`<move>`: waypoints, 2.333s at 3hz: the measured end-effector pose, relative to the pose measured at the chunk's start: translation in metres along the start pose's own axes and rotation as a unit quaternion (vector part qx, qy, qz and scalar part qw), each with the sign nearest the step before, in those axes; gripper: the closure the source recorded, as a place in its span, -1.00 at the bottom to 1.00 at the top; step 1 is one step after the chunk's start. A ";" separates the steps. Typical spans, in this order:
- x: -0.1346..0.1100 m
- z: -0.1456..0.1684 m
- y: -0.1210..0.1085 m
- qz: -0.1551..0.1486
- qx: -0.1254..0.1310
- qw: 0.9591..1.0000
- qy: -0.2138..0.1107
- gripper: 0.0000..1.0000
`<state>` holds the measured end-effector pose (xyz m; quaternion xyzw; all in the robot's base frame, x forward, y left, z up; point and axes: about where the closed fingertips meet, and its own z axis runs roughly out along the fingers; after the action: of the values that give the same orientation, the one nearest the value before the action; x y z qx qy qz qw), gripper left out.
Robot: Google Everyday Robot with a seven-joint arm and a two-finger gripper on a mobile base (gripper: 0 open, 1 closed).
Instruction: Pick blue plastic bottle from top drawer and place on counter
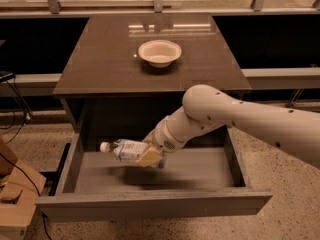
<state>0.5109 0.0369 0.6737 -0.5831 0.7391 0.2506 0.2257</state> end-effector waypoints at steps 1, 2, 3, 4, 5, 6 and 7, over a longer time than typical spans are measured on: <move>-0.049 -0.102 -0.003 -0.075 0.029 0.996 -0.036 1.00; -0.098 -0.169 -0.020 -0.139 0.061 0.987 -0.053 1.00; -0.137 -0.200 -0.052 -0.162 0.080 0.982 -0.052 1.00; -0.185 -0.203 -0.096 -0.163 0.090 0.981 -0.058 1.00; -0.211 -0.189 -0.122 -0.159 0.084 0.982 -0.062 1.00; -0.219 -0.163 -0.136 -0.151 0.069 0.984 -0.057 1.00; -0.218 -0.128 -0.145 -0.133 0.043 0.989 -0.052 0.62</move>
Offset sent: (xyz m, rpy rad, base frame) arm 0.0635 -0.0497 0.2829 0.0858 -0.4449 0.1820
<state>0.6941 0.0907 0.8937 -0.6520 0.6522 0.2162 0.3206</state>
